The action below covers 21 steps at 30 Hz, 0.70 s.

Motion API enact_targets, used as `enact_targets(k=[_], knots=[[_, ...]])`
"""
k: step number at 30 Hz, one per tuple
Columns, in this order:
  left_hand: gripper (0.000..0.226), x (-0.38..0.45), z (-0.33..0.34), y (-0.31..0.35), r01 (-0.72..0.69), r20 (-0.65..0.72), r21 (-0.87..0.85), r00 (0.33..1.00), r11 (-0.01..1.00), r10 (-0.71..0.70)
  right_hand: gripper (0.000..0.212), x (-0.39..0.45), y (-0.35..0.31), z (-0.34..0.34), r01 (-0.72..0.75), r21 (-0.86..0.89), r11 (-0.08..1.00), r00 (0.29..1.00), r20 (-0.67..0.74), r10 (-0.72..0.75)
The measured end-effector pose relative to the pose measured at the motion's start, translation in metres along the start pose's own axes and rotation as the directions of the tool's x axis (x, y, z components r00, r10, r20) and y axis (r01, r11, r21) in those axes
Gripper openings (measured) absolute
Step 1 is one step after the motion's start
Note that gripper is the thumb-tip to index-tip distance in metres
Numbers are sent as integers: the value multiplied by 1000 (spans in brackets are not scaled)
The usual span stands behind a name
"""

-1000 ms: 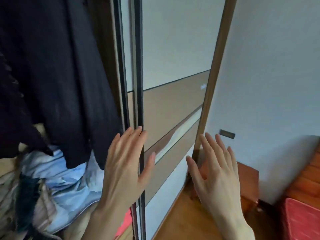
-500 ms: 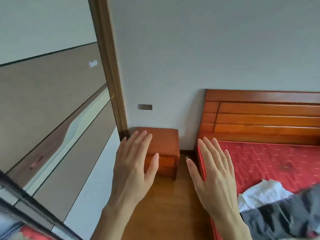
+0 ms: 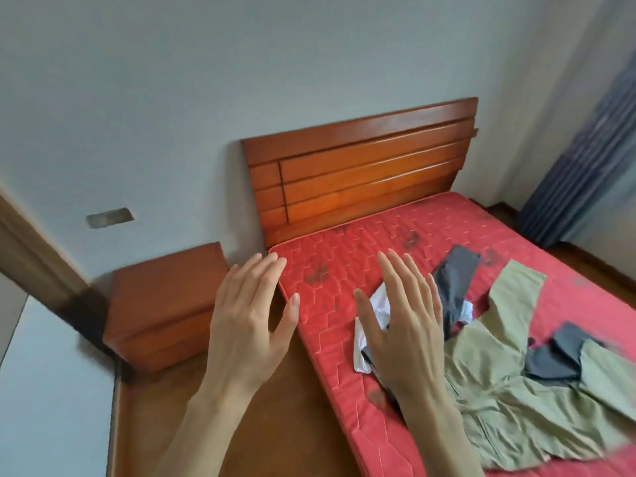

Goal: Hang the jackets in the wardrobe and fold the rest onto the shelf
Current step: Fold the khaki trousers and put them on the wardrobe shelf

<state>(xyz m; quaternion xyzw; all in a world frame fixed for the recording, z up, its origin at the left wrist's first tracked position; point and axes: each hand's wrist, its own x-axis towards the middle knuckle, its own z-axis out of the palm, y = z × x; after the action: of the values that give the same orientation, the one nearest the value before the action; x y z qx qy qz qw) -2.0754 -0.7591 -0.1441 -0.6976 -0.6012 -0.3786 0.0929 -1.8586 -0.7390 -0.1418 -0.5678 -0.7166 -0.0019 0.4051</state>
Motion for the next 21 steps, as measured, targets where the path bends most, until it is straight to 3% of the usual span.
enact_targets(k=[11, 21], knots=[[53, 77, 145, 14, -220, 180, -340, 939, 914, 292, 57, 18, 93, 4, -299, -240, 924, 951, -156, 267], [47, 161, 254, 30, -380, 174, -583, 805, 718, 567, 60, 51, 131, 11, -499, -358, 789, 858, -334, 391]])
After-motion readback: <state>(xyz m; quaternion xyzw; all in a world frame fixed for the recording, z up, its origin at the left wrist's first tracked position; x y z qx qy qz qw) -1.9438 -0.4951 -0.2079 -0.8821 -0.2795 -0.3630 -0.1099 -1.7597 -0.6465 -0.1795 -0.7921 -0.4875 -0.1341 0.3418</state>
